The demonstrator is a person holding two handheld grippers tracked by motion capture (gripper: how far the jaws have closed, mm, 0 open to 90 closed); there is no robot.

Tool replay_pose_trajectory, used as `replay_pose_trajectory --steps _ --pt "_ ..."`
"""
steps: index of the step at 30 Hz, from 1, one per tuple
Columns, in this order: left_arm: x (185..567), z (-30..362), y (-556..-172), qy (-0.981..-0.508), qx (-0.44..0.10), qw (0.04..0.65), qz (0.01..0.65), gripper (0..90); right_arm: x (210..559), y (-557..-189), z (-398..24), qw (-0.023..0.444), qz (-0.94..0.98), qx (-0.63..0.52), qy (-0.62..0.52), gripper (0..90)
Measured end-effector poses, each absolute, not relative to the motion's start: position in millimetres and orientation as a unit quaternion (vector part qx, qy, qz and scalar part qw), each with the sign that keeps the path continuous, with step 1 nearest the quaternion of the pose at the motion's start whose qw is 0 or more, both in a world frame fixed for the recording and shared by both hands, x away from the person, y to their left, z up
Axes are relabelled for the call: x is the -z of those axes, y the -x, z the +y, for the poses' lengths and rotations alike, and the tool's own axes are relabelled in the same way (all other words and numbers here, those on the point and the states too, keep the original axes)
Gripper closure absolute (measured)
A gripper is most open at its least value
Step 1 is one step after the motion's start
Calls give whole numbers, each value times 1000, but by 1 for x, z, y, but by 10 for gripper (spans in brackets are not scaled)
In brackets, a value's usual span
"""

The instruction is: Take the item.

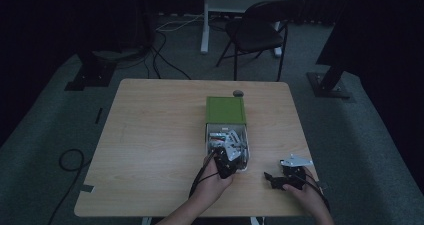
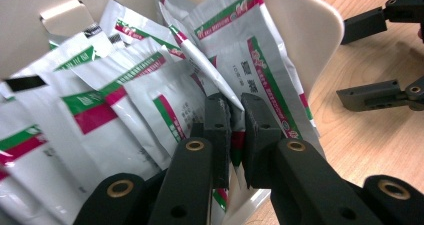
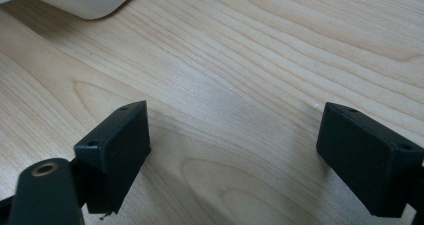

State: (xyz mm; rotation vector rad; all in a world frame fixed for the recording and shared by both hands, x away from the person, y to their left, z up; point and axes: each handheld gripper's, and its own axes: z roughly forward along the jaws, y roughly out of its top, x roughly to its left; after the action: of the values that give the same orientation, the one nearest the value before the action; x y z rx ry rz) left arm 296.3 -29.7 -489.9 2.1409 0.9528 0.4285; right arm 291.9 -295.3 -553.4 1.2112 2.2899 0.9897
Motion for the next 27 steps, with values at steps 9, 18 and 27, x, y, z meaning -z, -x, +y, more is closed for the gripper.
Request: replay_pose_trajectory --steps 9,18,27 --pt "479 -23 -294 -838 -168 375 360 843 553 -292 -295 183 812 -350 -429 133" --pt "460 -13 -290 -824 -176 403 358 848 553 -292 -295 183 812 -351 -429 132" --pt "444 -2 -286 -812 -175 429 354 849 553 -292 -295 183 812 -351 -429 132"
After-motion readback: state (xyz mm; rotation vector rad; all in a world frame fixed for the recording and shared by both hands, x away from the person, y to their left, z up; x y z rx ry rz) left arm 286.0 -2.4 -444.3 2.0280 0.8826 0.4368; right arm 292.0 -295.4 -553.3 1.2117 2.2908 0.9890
